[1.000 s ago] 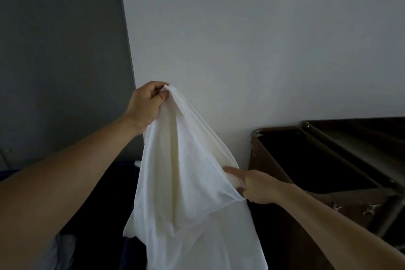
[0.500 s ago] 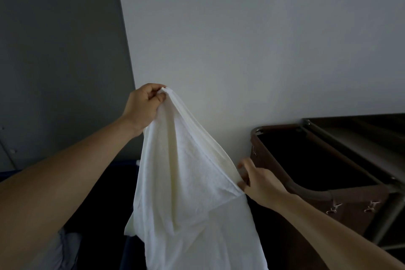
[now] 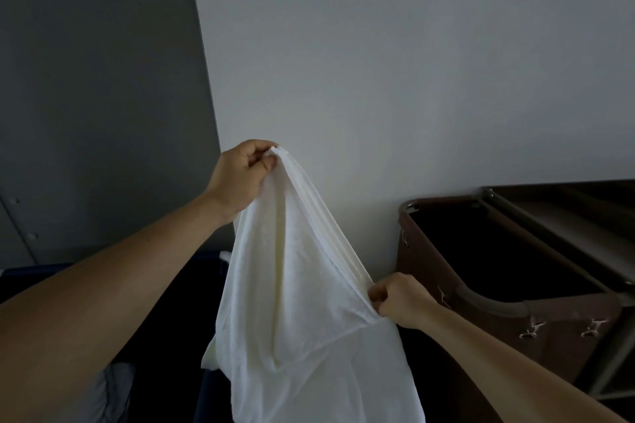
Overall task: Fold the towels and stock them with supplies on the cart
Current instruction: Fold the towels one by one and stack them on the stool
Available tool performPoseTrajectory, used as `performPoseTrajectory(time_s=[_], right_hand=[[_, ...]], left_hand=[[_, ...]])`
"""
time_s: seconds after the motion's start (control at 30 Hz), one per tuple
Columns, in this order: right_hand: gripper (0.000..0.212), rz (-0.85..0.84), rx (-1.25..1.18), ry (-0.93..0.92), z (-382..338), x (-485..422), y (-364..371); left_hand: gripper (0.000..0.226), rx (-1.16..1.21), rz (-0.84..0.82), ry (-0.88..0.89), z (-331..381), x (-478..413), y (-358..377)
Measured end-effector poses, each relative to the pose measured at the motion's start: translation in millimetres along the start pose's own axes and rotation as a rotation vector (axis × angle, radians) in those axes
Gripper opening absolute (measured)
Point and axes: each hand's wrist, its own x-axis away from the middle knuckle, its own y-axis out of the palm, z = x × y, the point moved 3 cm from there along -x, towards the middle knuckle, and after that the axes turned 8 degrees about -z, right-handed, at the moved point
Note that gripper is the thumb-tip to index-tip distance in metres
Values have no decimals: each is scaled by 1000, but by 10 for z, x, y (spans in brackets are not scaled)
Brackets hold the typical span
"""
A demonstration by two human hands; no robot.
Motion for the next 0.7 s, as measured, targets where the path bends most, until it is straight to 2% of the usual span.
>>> performPoseTrajectory(time_s=[0.1,0.2,0.3,0.37,0.47,0.57,0.7], right_hand=[[19,-92,-64,64,-13,-32,82],[13,-89,-44,143,14,-103,185],[12,-53,-463,279,54,-153,137],[17,30,-716,284,104,-189,-51],[16,93,-854,271,212,-151,-299],[13,69,-824,223,250,-54,-384],[23,90,-522,15,206,107,-432]], left_hand=[[17,17,5,5,7,-4,11],[19,-9,-6,18,-14,16,23],[20,-40,7,15,-53,21,-44],[21,-42,50,-7,-76,8,-166],[20,-23,84,-19,-126,-10,-286],[20,-28,101,-18,-156,-9,-272],[21,-49,114,-27,-182,-58,-254]])
